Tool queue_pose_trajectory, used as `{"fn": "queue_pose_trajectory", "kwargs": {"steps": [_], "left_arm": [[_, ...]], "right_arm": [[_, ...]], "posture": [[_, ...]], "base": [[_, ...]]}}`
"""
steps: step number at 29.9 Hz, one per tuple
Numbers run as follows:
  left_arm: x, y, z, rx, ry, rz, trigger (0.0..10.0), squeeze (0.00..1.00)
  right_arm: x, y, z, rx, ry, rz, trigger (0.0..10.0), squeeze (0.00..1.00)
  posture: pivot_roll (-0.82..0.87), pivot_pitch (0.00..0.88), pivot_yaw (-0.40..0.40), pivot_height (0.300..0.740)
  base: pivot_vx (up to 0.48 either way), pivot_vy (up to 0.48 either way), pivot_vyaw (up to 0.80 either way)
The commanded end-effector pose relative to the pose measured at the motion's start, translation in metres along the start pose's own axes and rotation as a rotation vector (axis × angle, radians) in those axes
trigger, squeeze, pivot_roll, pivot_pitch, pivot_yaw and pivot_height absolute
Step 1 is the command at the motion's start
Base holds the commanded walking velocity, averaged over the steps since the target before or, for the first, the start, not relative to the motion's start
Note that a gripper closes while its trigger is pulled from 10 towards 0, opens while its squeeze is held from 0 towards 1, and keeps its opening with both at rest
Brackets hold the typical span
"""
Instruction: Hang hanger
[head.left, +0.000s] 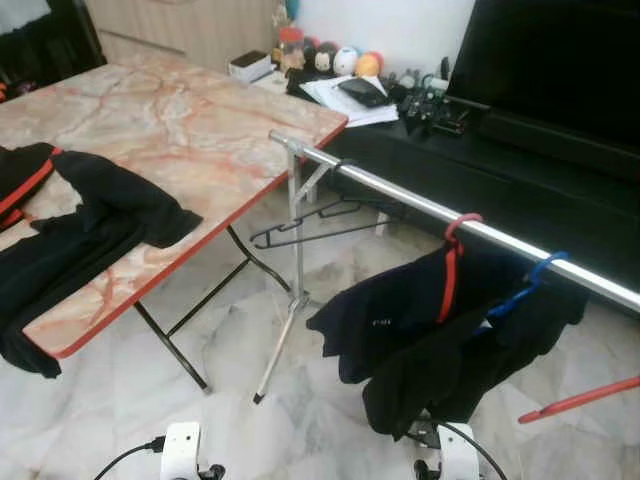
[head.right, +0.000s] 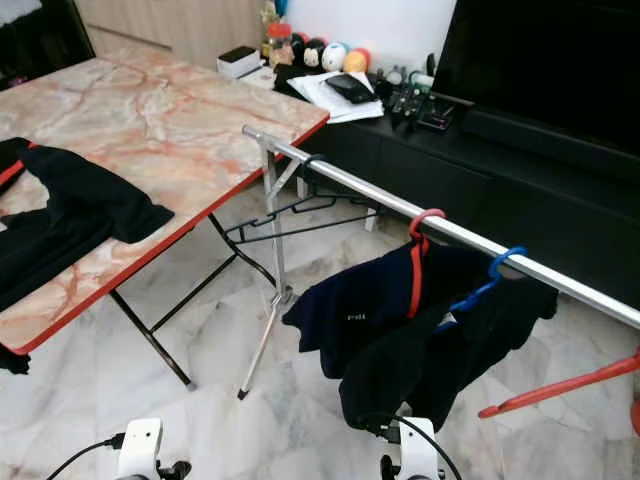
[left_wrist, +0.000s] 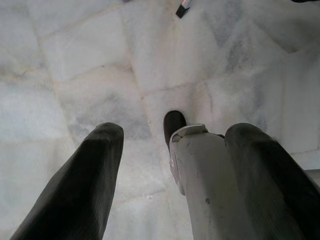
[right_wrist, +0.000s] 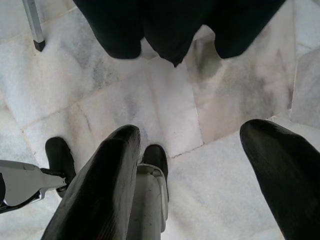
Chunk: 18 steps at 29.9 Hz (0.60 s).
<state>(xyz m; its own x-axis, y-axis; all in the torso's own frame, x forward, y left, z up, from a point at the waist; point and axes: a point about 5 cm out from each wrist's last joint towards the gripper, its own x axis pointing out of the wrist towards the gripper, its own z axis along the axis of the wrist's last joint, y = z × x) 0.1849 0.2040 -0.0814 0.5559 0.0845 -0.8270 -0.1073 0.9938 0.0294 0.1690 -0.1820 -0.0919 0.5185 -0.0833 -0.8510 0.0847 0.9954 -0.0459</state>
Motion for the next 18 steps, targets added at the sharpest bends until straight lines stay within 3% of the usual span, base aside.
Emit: {"fn": "queue_pose_trajectory", "kwargs": {"steps": [1, 18], "left_arm": [[-0.0006, 0.0012, -0.0037, 0.018, 0.010, 0.005, 10.0, 0.00], [-0.0003, 0.0009, -0.0014, 0.042, 0.001, 0.006, 10.0, 0.00]], "right_arm": [[-0.0002, 0.0000, -0.0021, -0.005, 0.011, -0.001, 10.0, 0.00], [-0.0003, 0.0004, -0.0029, -0.013, 0.015, 0.003, 10.0, 0.00]], "posture": [[0.00, 0.000, -0.007, 0.740], [0.00, 0.000, -0.007, 0.740]], "base": [[0.000, 0.000, -0.80], [0.000, -0.033, -0.80]]}}
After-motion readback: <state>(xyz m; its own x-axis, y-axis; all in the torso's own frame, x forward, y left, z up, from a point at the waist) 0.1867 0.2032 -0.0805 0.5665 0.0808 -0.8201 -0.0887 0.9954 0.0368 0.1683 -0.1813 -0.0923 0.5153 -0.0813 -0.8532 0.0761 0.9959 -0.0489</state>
